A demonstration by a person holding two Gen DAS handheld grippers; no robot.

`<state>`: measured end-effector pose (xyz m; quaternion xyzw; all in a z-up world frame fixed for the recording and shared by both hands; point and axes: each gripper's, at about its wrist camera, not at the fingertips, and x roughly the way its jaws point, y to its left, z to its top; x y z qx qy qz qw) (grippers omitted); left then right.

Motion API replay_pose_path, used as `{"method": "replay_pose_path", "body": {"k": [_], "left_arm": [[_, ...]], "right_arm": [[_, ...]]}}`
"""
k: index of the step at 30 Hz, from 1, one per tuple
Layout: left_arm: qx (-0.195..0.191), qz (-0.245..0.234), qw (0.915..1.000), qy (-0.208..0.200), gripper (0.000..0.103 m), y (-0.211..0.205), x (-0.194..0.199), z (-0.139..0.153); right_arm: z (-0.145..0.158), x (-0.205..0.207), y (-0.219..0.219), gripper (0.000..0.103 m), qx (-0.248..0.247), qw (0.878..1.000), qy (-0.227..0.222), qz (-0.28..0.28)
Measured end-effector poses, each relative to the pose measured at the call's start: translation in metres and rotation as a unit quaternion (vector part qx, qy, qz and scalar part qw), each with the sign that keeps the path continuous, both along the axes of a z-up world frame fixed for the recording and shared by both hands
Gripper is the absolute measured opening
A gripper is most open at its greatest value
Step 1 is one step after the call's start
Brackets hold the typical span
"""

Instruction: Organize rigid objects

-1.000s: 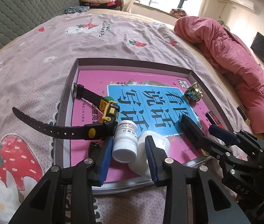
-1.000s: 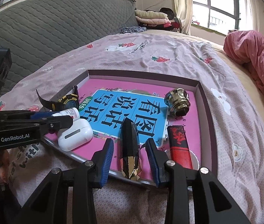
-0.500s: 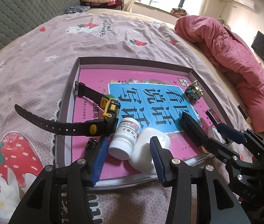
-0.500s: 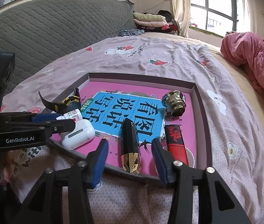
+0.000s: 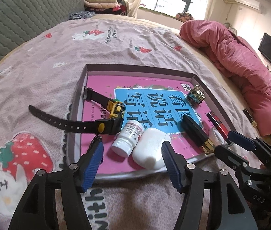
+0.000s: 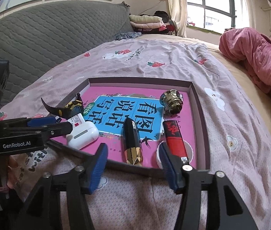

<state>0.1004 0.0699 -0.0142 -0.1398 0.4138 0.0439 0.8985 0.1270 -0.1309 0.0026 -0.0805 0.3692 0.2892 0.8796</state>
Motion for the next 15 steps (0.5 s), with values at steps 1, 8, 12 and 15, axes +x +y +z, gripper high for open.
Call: {"method": "replay_pose_path", "body": {"k": [1,8,12,15], "left_arm": [[-0.003,0.003,1.0000,0.000,0.071,0.000,-0.003,0.001],[0.015,0.020,0.9997,0.006,0.077,-0.013,-0.026,0.005],[0.031,0.018,0.9993,0.011,0.078,-0.023,-0.034,0.007],[0.039,0.018,0.9991,0.003,0.078,-0.030,-0.043,0.013]], "right_arm": [[0.001,-0.003,-0.001,0.061,-0.001,1.000,-0.001,-0.004],[0.002,-0.017,-0.008,0.062,-0.025,0.999,-0.007,-0.037],[0.001,-0.024,-0.021,0.063,-0.022,0.997,0.009,-0.069],[0.002,-0.028,-0.032,0.063,-0.015,0.996,0.022,-0.087]]}}
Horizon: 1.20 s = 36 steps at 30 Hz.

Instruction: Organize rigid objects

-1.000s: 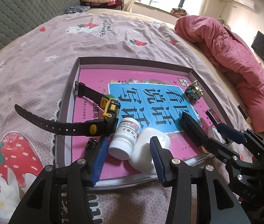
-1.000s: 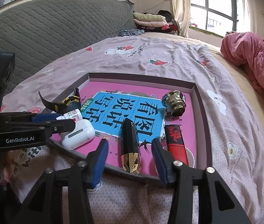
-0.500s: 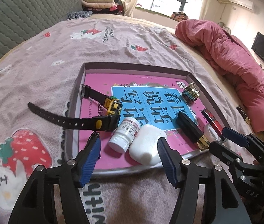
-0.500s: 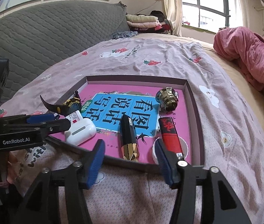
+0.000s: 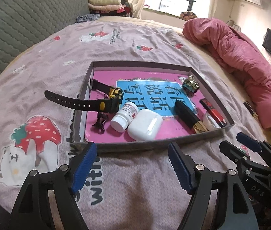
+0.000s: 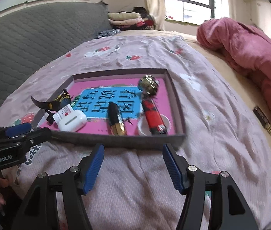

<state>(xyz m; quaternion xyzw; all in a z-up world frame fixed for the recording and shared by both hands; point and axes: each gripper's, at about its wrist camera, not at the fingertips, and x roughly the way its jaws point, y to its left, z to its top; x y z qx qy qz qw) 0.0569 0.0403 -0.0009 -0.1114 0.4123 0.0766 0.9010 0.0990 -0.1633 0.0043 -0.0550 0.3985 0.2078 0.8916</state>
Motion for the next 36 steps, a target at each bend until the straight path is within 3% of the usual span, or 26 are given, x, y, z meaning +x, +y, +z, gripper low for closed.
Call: {"method": "replay_pose_path", "body": {"k": [11,25,36], "left_arm": [[0.029,-0.009,0.9995,0.011,0.078,-0.017,-0.032,0.011],[0.015,-0.002,0.9994,0.032,0.078,-0.025,-0.045,0.006],[0.005,-0.015,0.9994,0.029,0.078,-0.031,-0.045,0.007]], "right_arm": [[-0.001,-0.024,-0.014,0.063,0.004,1.000,0.027,-0.016],[0.003,-0.054,-0.001,0.063,-0.025,1.000,0.009,0.000],[0.002,-0.052,0.000,0.063,-0.033,0.999,0.006,0.001]]}}
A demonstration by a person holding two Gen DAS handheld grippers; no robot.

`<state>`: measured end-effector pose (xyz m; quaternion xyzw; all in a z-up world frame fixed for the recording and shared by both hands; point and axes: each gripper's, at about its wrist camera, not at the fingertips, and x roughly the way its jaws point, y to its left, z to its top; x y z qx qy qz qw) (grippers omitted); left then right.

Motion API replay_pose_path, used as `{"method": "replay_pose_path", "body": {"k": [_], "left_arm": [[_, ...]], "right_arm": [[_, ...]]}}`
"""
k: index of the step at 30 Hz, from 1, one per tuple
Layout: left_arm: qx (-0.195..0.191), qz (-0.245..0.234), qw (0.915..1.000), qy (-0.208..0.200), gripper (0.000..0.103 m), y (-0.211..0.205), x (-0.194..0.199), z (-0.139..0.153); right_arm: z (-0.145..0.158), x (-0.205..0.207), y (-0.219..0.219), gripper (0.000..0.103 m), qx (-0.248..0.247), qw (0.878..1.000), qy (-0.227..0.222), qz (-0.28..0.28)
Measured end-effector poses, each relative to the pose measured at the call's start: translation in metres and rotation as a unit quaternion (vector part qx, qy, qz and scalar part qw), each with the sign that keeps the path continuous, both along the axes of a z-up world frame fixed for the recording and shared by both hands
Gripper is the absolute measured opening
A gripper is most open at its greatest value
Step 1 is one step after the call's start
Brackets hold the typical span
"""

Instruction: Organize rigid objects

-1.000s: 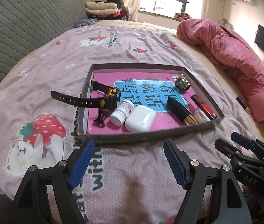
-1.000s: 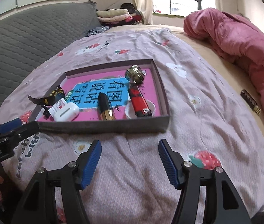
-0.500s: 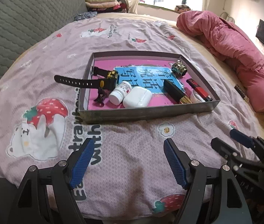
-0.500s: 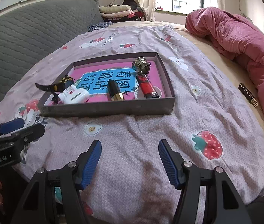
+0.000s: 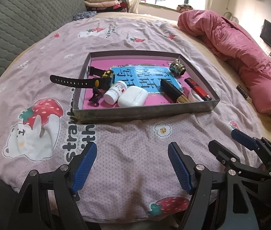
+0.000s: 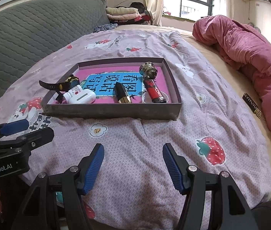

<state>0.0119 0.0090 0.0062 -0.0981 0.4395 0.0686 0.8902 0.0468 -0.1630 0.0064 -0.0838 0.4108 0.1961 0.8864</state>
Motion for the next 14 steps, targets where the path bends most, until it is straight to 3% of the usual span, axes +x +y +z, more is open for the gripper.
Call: {"method": "replay_pose_path", "body": {"k": [14], "left_arm": [[0.010,0.014,0.9998,0.005,0.078,0.0037,0.0036,-0.0058]], "right_arm": [[-0.0072,0.0075,-0.0025,0.063,-0.003,1.000,0.010,-0.008]]}}
